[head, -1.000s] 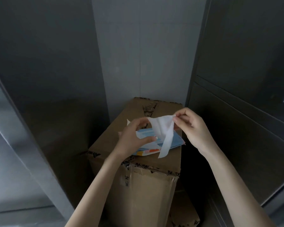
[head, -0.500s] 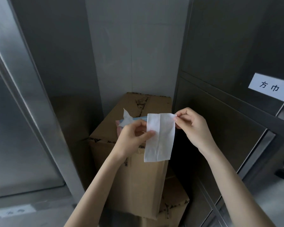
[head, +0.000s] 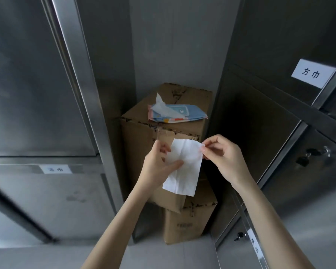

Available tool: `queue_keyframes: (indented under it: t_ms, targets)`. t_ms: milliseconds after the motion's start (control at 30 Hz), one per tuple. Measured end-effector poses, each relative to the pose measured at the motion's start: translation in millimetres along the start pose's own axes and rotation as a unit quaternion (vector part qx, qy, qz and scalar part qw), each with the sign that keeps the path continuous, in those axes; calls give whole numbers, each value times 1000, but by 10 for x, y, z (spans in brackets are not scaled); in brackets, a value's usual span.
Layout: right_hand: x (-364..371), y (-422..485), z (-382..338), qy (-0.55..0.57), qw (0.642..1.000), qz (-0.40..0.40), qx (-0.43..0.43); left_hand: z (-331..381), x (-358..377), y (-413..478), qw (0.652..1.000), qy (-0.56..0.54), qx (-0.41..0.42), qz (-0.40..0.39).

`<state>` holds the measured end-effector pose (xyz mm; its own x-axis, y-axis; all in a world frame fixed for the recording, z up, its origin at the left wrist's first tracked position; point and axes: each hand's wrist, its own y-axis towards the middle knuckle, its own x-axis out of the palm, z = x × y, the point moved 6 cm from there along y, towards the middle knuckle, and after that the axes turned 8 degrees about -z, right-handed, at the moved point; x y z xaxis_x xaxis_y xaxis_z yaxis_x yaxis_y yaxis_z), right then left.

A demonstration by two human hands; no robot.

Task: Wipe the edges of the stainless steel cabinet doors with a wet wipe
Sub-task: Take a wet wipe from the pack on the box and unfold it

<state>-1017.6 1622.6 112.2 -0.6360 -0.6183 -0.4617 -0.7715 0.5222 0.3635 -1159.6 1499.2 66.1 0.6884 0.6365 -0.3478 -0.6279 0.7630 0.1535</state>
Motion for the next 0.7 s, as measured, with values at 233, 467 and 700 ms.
queue_keyframes:
  t_ms: [233,467,700]
  targets:
    - [283,-465,-96,67,997,-40,12,-173,-328,-827,991,86,-52,85]
    - [753,-627,-188,99,991,-73,48,-477,-760,-1465,973,-186,-123,64]
    - [1413,-912,-351,177,973,-102,105,-663,-1203,-1953,952,-261,-151,55]
